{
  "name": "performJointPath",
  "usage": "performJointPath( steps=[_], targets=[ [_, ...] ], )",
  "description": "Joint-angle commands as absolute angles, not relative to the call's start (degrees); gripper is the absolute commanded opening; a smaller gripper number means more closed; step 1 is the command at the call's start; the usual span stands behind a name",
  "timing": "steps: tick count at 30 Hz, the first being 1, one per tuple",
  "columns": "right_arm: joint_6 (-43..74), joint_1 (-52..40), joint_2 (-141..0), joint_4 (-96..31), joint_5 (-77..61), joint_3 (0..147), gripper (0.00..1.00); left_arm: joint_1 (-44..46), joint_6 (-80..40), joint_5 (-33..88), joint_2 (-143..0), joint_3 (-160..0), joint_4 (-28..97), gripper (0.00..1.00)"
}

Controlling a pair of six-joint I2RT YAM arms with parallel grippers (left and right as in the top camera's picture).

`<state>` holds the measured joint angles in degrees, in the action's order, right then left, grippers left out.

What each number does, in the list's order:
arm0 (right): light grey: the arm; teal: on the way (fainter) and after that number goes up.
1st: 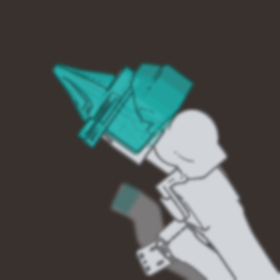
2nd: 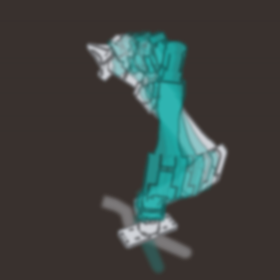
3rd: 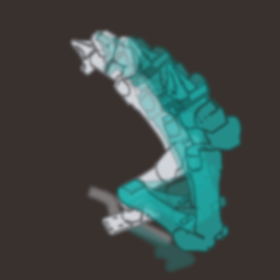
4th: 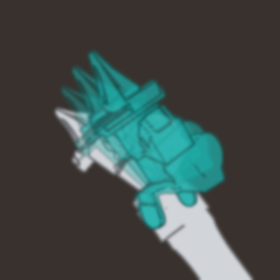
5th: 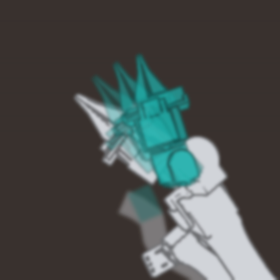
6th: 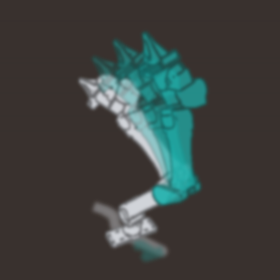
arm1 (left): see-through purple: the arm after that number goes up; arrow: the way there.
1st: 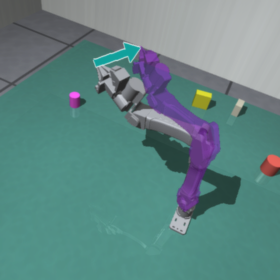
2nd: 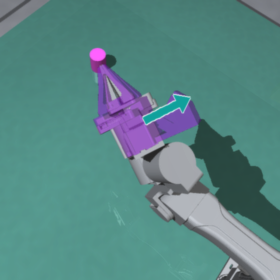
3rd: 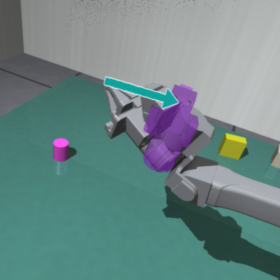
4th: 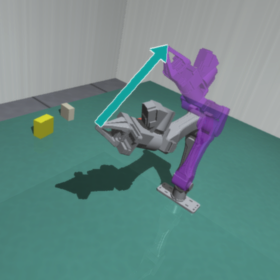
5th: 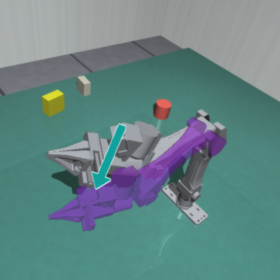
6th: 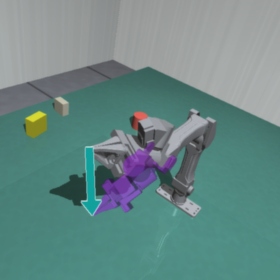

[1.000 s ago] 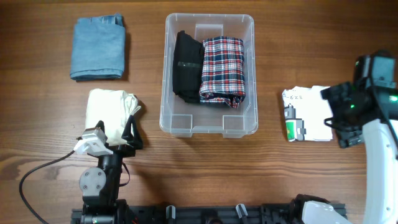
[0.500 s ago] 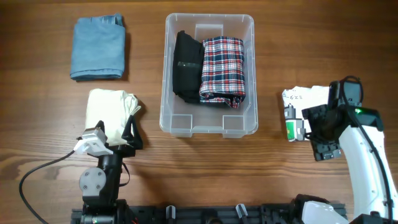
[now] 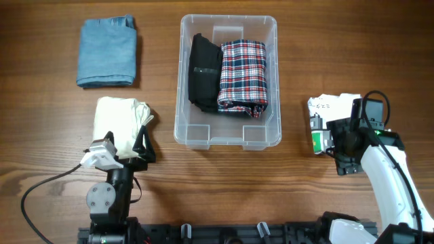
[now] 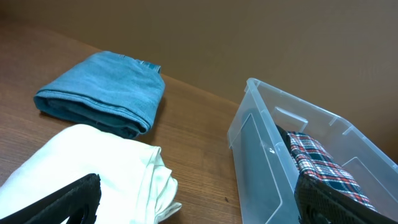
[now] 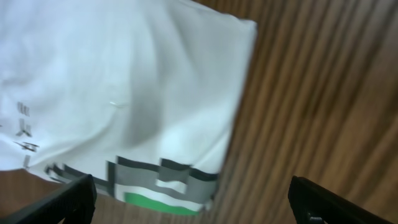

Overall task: Pack container
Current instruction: 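Move the right gripper to the white printed package, then close the right gripper on the white package's edge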

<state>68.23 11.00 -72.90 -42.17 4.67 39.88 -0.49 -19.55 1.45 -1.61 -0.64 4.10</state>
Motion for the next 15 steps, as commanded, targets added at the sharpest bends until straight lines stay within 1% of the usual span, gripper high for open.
performJointPath(
  steps=[1, 8, 15],
  targets=[
    [67.44, 11.35, -76.09, -40.1, 6.48, 39.77, 0.99, -0.86, -18.39, 2.09, -1.52, -0.32, 4.29, 1.0],
    [69.12, 11.51, -84.53, -39.05, 6.11, 39.77, 1.0, -0.86, -18.39, 2.09, -1.52, -0.32, 4.29, 1.0],
    [65.78, 11.73, -89.49, -30.35, 2.87, 39.77, 1.0, -0.86, -18.39, 2.09, -1.52, -0.32, 4.29, 1.0]
  ],
)
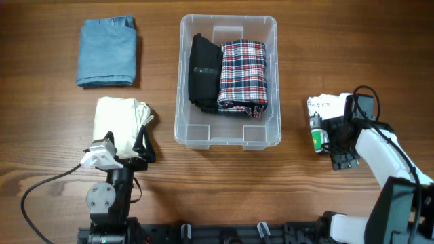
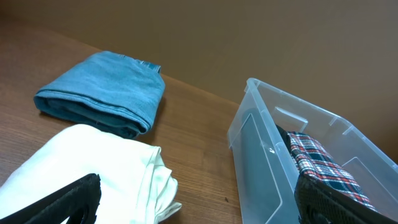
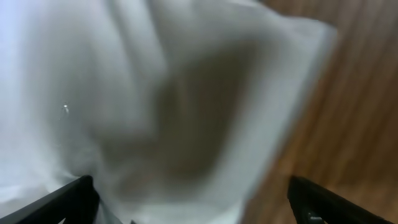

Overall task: Pack container
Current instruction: 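Close the right gripper on the white package's edge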

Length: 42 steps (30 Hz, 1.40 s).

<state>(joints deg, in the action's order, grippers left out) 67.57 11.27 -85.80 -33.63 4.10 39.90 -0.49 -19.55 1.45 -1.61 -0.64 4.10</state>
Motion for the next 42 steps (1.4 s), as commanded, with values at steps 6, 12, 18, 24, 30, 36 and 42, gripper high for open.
performJointPath(
  steps=[6, 12, 18, 24, 30, 36, 42],
  targets=[
    [62.87, 11.73, -91.94, -21.17, 2.24, 39.77, 1.0, -0.86, -18.39, 2.09, -1.52, -0.32, 4.29, 1.0],
    [61.67, 11.77, -93.27, -15.14, 2.24, 39.77, 1.0, -0.86, -18.39, 2.09, -1.52, -0.32, 4.29, 1.0],
    [66.24, 11.77, -93.45, -11.79, 2.48, 39.77, 1.0, -0.86, -18.39, 2.09, -1.52, -0.32, 4.29, 1.0],
    [68.16, 11.77, -93.45, -5.56, 2.42, 39.77, 1.0, -0.86, -18.41, 2.09, -1.52, -0.32, 4.29, 1.0],
    [69.1, 11.84, -94.56, -1.52, 1.04, 39.77, 1.0, -0.86, -18.39, 2.09, -1.52, -0.32, 4.29, 1.0],
    [68.99, 12.08, -99.61, 3.53, -3.64, 39.77, 0.98, -0.86, -18.39, 2.09, -1.52, -0.32, 4.29, 1.0],
    [67.24, 12.08, -102.35, 6.81, -6.11, 39.77, 0.76, -0.86, -18.39, 2.09, -1.52, -0.32, 4.29, 1.0]
  ],
)
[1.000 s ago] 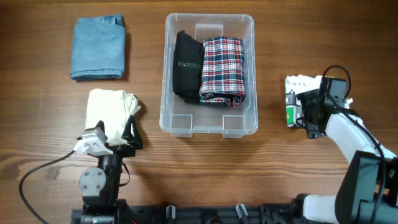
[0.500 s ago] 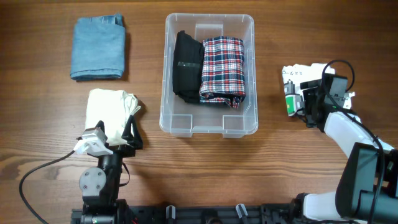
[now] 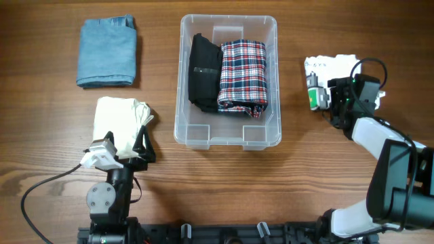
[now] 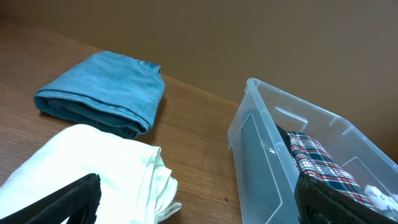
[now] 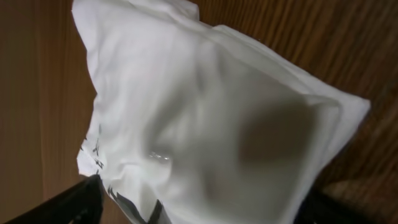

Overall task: Pack container
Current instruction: 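Close the right gripper on the white package's edge, then lift the white package and carry it over the bin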

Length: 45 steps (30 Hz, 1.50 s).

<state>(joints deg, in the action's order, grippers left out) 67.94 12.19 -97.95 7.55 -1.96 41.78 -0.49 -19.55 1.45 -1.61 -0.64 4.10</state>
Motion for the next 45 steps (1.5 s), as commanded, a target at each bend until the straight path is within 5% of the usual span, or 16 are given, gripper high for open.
performJointPath(
  steps=[1, 10, 18, 22, 32, 45],
  targets=[
    [66.85, 12.08, -102.35, 6.85, -6.11, 39.77, 0.7, -0.86, -18.39, 2.09, -1.52, -0.32, 4.29, 1.0],
    [67.57, 12.08, -102.32, 5.28, -6.2, 39.77, 0.4, -0.86, -18.39, 2.09, -1.52, -0.32, 4.29, 1.0],
    [67.44, 12.1, -97.34, 5.37, -7.75, 39.83, 0.31, -0.86, -18.39, 2.09, -1.52, -0.32, 4.29, 1.0],
    [64.49, 12.1, -91.0, 5.63, -9.19, 40.27, 0.17, -0.86, -18.39, 2.09, -1.52, -0.32, 4.29, 1.0],
    [61.43, 12.08, -75.99, 6.68, -17.5, 40.27, 0.16, -0.86, -18.39, 2.09, -1.52, -0.32, 4.29, 1.0],
    [68.75, 10.94, -64.71, 24.49, -57.1, 42.13, 0.12, -0.86, -18.39, 2.09, -1.52, -0.32, 4.29, 1.0]
  ],
)
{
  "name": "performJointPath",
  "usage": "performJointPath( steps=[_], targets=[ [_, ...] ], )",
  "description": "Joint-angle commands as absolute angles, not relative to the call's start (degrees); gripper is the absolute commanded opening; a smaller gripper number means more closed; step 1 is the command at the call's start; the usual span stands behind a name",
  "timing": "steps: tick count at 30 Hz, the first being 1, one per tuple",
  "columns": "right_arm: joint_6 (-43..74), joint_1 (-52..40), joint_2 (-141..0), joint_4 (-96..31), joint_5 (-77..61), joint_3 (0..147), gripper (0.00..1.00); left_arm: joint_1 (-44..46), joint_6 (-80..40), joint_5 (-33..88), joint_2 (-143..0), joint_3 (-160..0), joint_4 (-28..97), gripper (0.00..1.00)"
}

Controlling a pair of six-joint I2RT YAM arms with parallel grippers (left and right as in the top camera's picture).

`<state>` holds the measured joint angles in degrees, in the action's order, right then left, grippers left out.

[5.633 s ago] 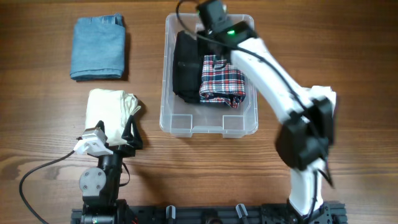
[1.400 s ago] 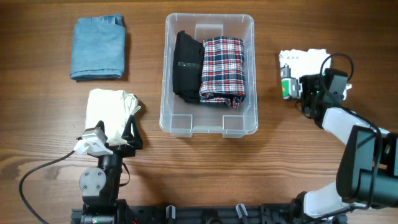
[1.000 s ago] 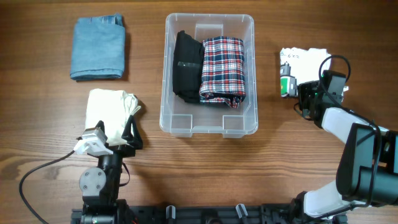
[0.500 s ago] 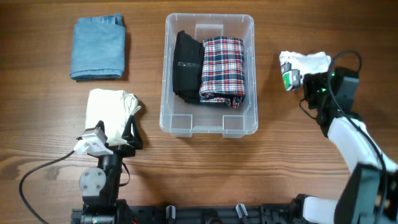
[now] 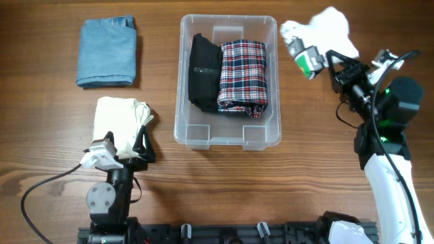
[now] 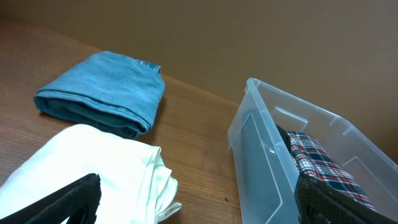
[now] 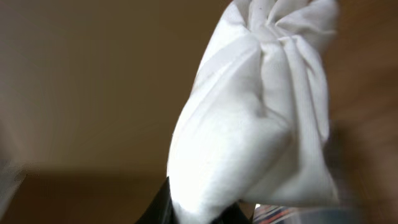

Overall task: Pack container
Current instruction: 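Lift the white package and carry it over the bin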

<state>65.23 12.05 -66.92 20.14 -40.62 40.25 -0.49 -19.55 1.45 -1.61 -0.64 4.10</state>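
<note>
A clear plastic container (image 5: 228, 137) stands mid-table, holding a black garment (image 5: 203, 71) and a plaid shirt (image 5: 243, 74) side by side. My right gripper (image 5: 337, 64) is shut on a white printed shirt (image 5: 325, 28), which hangs bunched in the air just right of the container's far right corner; the right wrist view shows the cloth (image 7: 255, 124) gathered between the jaws. My left gripper (image 5: 124, 150) rests open at the near edge of a folded cream shirt (image 5: 119, 120). A folded blue garment (image 5: 106, 52) lies far left.
The left wrist view looks across the cream shirt (image 6: 81, 168) to the blue garment (image 6: 102, 93) and the container's left wall (image 6: 255, 168). Part of the container floor shows bare at its near and far ends. Wood table all round.
My right gripper has risen and gone left and farther back with the white shirt, from the table right of the container to the air by its far right corner. Left arm unchanged.
The white printed shirt lay on the table right of the container with my right gripper at its near edge. Then the gripper was on it. Later shirt and gripper stood farther back, and now the shirt hangs lifted beside the container's corner.
</note>
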Motion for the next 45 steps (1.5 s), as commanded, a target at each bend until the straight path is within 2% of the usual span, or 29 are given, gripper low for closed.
performJointPath(
  steps=[1, 5, 11, 18, 23, 31, 35, 41, 45],
  targets=[
    [69.65, 10.35, -64.34, 26.59, -59.96, 42.35, 0.12, -0.86, -18.39, 2.09, -1.52, -0.32, 4.29, 1.0],
    [70.54, 5.61, -63.75, 31.44, -69.47, 43.7, 0.13, -0.86, -18.39, 2.09, -1.52, -0.32, 4.29, 1.0],
    [65.84, -2.61, -65.1, 28.14, -72.05, 43.72, 0.14, -0.86, -18.39, 2.09, -1.52, -0.32, 4.29, 1.0],
    [62.98, -10.61, -68.82, 25.28, -68.07, 43.72, 0.13, -0.86, -18.39, 2.09, -1.52, -0.32, 4.29, 1.0],
    [64.64, -10.92, -69.32, 25.28, -63.92, 45.58, 0.11, -0.86, -18.39, 2.09, -1.52, -0.32, 4.29, 1.0],
    [64.18, -10.92, -69.84, 18.39, -55.31, 62.54, 0.12, -0.86, -18.39, 2.09, -1.52, -0.32, 4.29, 1.0],
    [56.6, -10.94, -72.47, 4.58, -49.25, 78.35, 0.12, -0.86, -18.39, 2.09, -1.52, -0.32, 4.29, 1.0],
    [36.34, -10.94, -80.25, -31.99, -31.62, 105.1, 0.13, -0.86, -18.39, 2.09, -1.52, -0.32, 4.29, 1.0],
    [28.53, -10.92, -85.06, -46.65, -25.58, 113.71, 0.12, -0.86, -18.39, 2.09, -1.52, -0.32, 4.29, 1.0]
  ],
)
